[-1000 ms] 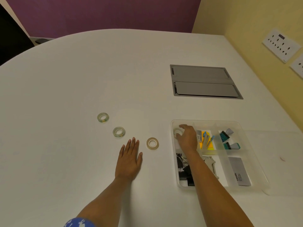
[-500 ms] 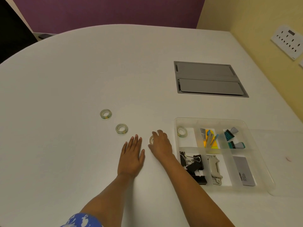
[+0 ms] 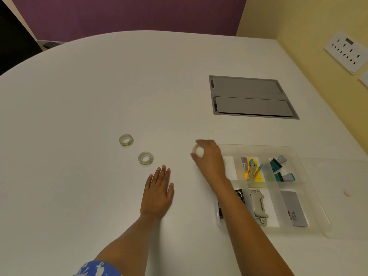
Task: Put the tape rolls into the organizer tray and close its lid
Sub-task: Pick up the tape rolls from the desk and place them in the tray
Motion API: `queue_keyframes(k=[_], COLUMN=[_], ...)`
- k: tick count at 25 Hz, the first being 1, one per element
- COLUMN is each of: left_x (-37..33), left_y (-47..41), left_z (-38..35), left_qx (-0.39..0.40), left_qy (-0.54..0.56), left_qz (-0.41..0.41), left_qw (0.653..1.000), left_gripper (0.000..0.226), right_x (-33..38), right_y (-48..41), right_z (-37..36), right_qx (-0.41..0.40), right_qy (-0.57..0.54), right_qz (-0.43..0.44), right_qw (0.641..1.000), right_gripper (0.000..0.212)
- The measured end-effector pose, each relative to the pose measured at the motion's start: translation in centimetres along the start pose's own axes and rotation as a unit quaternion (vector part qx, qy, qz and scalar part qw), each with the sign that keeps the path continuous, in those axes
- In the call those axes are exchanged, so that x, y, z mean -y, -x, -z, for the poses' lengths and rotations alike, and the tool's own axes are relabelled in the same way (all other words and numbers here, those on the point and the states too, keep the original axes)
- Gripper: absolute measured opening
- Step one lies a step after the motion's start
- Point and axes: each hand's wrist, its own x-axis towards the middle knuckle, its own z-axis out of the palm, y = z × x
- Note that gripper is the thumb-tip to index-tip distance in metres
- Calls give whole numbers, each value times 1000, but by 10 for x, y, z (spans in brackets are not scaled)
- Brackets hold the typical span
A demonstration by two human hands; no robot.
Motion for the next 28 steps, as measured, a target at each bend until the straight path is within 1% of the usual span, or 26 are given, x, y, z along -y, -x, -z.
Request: queue_keyframes(k=[2,4,8,11,17,21,23,26,27,28], left_x=[0,0,-1,0,0,0,0,0,0,0], left_y=[1,1,0,0,0,0,1,0,0,0], left_z=[0,0,1,1,1,1,1,0,0,0], left_qx=[2,0,-1,2,8,4,2,-2,-2,-1], left_qy=[-1,-4,6,7,-9,-4,-3,-9,-9,-9], left_qz=[1,0,1,2,4,1,0,2,2,2], left_qw=[1000,1000,1000,1000,1000,1000,1000,1000,1000,1000], left_gripper=[55,55,55,55,56,55,55,56,56,56], right_x=[-12,-30,-60,-70,-76,-78,-71,-43,-30,-18], right_y=[-6,-8,-5,-4,-11,-9,-5,-1,-1,-1], right_z=[22,36,31,18,9,11,12,8,3,-3], right_qx=[-41,-44,27,41,11,11,-22,-109,-116,-105], right_qy=[-10,20,81,89,67,61,62,38,30,27], right_qz=[-29,-64,-123,-134,-135,-127,-114,-55,-28,-3], right_qw=[999,997,989,986,988,990,991,992,992,994], right_gripper=[43,42,45,49,51,50,45,32,30,30])
